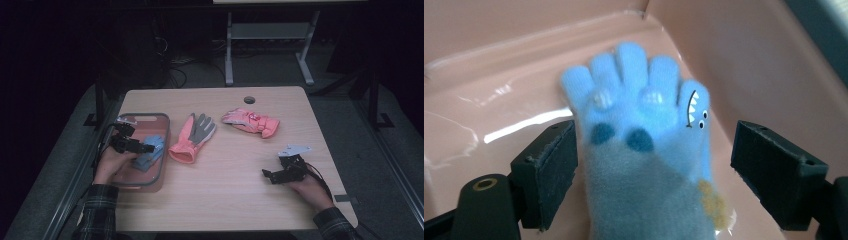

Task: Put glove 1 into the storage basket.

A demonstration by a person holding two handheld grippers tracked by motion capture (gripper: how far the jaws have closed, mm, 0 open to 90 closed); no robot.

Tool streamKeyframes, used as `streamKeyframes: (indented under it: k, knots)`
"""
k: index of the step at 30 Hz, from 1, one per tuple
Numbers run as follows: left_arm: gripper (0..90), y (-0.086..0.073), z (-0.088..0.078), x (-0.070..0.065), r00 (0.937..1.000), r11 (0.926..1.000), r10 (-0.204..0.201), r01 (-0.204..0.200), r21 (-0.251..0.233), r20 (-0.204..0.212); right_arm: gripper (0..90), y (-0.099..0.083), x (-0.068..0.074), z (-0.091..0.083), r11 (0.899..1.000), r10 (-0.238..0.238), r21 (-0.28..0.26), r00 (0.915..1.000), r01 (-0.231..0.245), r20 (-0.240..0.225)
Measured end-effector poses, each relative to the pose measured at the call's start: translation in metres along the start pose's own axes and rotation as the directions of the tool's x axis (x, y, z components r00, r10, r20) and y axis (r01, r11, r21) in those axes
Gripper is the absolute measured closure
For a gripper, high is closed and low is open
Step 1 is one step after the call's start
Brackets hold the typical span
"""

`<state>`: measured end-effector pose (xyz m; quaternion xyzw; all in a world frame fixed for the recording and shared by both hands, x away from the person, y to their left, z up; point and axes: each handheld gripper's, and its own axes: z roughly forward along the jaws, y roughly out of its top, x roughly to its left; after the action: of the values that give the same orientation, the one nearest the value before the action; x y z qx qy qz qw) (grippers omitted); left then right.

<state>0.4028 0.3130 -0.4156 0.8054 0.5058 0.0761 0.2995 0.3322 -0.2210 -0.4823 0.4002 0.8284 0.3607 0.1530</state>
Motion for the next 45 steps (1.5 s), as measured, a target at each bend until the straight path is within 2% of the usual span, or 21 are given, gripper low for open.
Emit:
streamKeyframes:
  k: [5,9,14,19,21,22,27,29,33,38,42,45]
  knots:
    - [17.3,0.008,-0.014,-0.011,0.9995,0.9981,0.033,-0.033,-0.052,-0.001,10.4,0.0,0.0,0.0,1.0,0.0,0.0,1.0,0.0,0.0]
    - [17.3,0.014,-0.02,-0.025,0.9977,0.9939,0.065,-0.062,-0.091,0.023,10.4,0.0,0.0,0.0,1.0,0.0,0.0,1.0,0.0,0.0]
    - [17.3,0.023,-0.021,-0.047,0.9917,0.9874,0.112,-0.104,-0.119,0.063,10.4,0.0,0.0,0.0,1.0,0.0,0.001,1.0,0.0,0.0]
    - [18.6,0.03,-0.021,-0.068,0.9823,0.9793,0.158,-0.143,-0.144,0.1,10.4,0.0,0.0,0.0,1.0,0.0,0.0,1.0,0.0,0.0]
    - [25.1,0.033,-0.019,-0.079,0.9763,0.9741,0.186,-0.168,-0.152,0.112,10.4,0.0,0.0,0.0,1.0,0.001,0.0,1.0,-0.001,0.0]
    - [31.3,0.034,-0.019,-0.082,0.9746,0.9725,0.192,-0.173,-0.156,0.115,10.4,0.0,0.0,0.0,1.0,0.0,0.0,1.0,0.0,0.0]
    - [51.2,0.037,-0.013,-0.095,0.9643,0.9662,0.229,-0.208,-0.152,0.133,10.4,0.0,0.0,0.0,1.0,0.0,0.0,1.0,0.0,0.0]
    - [63.9,0.038,-0.007,-0.098,0.9613,0.9653,0.24,-0.221,-0.139,0.135,10.4,0.0,0.0,0.0,1.0,0.0,0.0,1.0,0.0,0.0]
    - [87.2,0.041,0.004,-0.104,0.9593,0.9658,0.248,-0.235,-0.11,0.134,10.4,0.0,0.0,0.0,1.0,0.0,0.0,1.0,0.0,0.0]
    - [89.5,0.047,0.014,-0.114,0.9527,0.961,0.272,-0.262,-0.09,0.136,10.4,0.0,0.0,0.0,1.0,0.0,0.0,1.0,0.0,0.0]
    - [89.5,0.055,0.024,-0.124,0.9525,0.9572,0.286,-0.278,-0.081,0.106,10.4,0.0,0.0,0.0,1.0,0.0,0.0,1.0,0.0,0.001]
    - [89.5,0.063,0.033,-0.13,0.9544,0.9571,0.286,-0.281,-0.07,0.084,10.4,0.0,0.0,0.0,1.0,-0.001,0.0,1.0,0.001,0.001]
